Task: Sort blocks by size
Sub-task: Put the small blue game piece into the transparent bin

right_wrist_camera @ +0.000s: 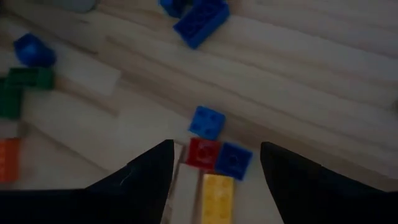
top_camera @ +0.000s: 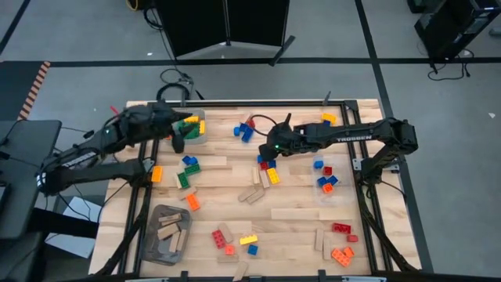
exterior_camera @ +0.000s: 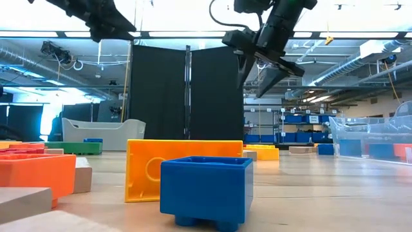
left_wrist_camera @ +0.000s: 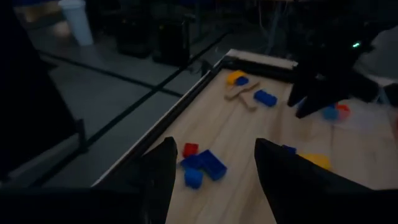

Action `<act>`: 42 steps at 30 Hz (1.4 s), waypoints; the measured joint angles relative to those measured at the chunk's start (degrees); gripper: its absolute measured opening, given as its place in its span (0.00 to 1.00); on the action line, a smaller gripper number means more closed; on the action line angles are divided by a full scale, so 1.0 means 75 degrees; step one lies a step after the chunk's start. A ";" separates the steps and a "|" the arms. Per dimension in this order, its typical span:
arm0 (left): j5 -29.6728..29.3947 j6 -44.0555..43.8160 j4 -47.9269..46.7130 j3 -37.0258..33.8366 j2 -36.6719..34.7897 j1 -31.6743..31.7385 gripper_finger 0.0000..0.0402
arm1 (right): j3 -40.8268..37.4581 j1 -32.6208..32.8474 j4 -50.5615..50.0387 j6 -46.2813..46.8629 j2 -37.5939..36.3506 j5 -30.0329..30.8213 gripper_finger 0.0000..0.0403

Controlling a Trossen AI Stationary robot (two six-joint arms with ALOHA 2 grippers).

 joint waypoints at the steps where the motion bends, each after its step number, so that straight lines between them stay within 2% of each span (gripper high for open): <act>1: 0.0000 -0.0098 0.0160 -0.0176 -0.0129 -0.0040 0.56 | 0.0004 0.0000 -0.0110 0.0080 0.0000 0.0063 0.63; 9: -0.0003 -0.0366 0.0769 -0.0788 -0.0338 -0.0053 0.56 | 0.0020 -0.0311 -0.0823 0.0168 -0.0003 0.0297 0.63; 15: -0.0003 -0.0435 0.0775 -0.0796 -0.0310 -0.0053 0.56 | 0.0020 -0.1408 -0.2507 0.0311 -0.0006 -0.0188 0.63; 18: -0.0003 -0.0551 0.0773 -0.0796 -0.0310 -0.0053 0.56 | -0.0113 -0.2173 -0.2885 -0.0066 -0.0009 -0.0483 0.62; 24: -0.0003 -0.0846 0.0641 -0.0796 -0.0310 -0.0053 0.56 | -0.1115 -0.3396 -0.2516 -0.0846 -0.0006 -0.1295 0.61; 28: -0.0001 -0.0850 0.0401 -0.0796 -0.0304 -0.0053 0.56 | -0.1668 -0.3748 -0.2486 -0.0980 -0.0009 -0.1215 0.61; 34: -0.0003 -0.0768 0.0388 -0.0796 -0.0304 -0.0053 0.56 | -0.1750 -0.4262 -0.2181 -0.1492 -0.0009 -0.1018 0.61; 42: -0.0092 -0.0747 0.0889 -0.0796 -0.0222 -0.0053 0.56 | -0.1751 -0.5973 -0.1474 -0.2063 -0.0009 -0.0958 0.61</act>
